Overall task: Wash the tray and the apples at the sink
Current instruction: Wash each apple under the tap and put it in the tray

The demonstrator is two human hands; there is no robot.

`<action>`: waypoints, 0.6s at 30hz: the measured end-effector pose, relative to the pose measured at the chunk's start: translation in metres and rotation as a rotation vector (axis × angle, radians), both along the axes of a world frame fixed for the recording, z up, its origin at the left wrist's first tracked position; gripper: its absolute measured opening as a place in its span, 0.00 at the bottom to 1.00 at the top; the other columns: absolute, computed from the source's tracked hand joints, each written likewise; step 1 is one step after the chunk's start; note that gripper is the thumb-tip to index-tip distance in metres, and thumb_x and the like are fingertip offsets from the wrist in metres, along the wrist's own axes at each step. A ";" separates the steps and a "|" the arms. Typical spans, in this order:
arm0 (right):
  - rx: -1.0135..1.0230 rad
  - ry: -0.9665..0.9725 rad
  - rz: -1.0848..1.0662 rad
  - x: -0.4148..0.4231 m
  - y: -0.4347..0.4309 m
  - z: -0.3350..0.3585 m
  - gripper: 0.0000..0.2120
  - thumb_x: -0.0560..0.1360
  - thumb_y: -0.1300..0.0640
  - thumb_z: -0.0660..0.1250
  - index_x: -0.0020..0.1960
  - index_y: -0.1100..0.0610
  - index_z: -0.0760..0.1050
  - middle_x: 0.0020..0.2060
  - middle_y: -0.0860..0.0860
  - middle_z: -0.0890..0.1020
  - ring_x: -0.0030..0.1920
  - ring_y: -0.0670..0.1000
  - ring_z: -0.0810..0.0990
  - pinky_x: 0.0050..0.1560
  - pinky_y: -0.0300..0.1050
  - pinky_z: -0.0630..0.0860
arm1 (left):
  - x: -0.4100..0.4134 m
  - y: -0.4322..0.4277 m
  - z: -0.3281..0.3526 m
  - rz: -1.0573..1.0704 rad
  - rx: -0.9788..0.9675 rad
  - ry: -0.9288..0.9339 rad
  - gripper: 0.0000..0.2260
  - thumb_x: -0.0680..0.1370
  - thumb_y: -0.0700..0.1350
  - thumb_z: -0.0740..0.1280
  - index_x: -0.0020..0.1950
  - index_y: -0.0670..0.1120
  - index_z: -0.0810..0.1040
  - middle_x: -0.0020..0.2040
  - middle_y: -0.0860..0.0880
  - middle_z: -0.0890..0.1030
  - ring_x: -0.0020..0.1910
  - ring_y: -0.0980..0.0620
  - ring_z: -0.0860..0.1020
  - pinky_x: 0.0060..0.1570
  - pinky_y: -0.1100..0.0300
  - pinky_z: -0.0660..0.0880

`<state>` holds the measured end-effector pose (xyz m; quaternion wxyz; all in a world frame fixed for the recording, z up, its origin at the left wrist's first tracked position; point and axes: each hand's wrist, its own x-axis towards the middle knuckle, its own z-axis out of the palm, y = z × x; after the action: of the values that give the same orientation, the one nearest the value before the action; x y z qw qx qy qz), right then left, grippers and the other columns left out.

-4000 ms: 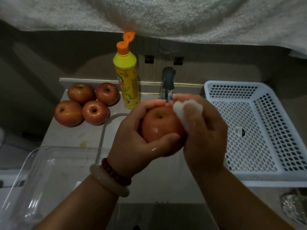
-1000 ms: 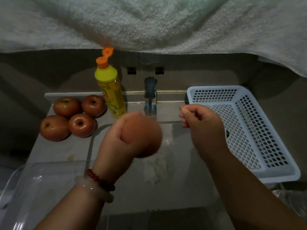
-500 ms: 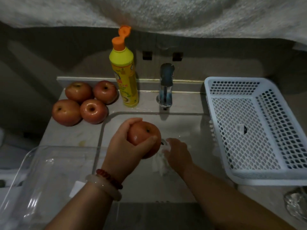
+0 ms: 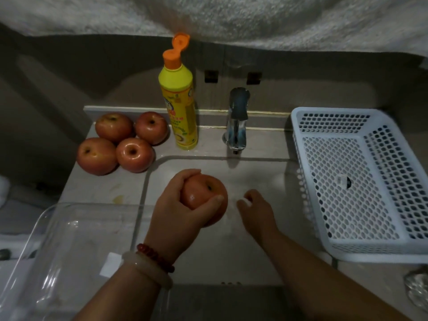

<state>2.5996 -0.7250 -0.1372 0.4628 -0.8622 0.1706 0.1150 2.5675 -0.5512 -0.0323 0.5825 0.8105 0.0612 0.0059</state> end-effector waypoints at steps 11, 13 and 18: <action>0.169 -0.168 -0.032 -0.019 -0.018 0.111 0.04 0.75 0.54 0.68 0.44 0.46 0.75 0.41 0.44 0.80 0.43 0.45 0.78 0.39 0.40 0.74 | 0.003 -0.006 0.018 -0.023 -0.056 -0.057 0.25 0.68 0.45 0.78 0.61 0.54 0.73 0.53 0.60 0.74 0.48 0.65 0.76 0.36 0.73 0.75; 0.117 -0.221 0.004 -0.016 -0.032 0.134 0.04 0.74 0.56 0.68 0.44 0.47 0.77 0.39 0.44 0.80 0.41 0.45 0.78 0.37 0.39 0.72 | 0.001 -0.005 0.023 -0.006 -0.096 -0.029 0.24 0.68 0.44 0.76 0.61 0.55 0.72 0.55 0.58 0.74 0.47 0.58 0.76 0.33 0.72 0.75; 0.204 -0.321 -0.216 0.012 -0.076 0.169 0.10 0.74 0.55 0.71 0.54 0.45 0.78 0.46 0.45 0.81 0.43 0.47 0.82 0.35 0.39 0.79 | -0.005 -0.010 0.037 0.007 -0.159 0.006 0.24 0.62 0.53 0.75 0.56 0.61 0.73 0.53 0.61 0.74 0.46 0.58 0.77 0.33 0.68 0.74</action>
<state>2.6117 -0.8012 0.0318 0.5784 -0.7949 0.1739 -0.0574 2.5628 -0.5608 0.0043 0.6449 0.7614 0.0661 0.0009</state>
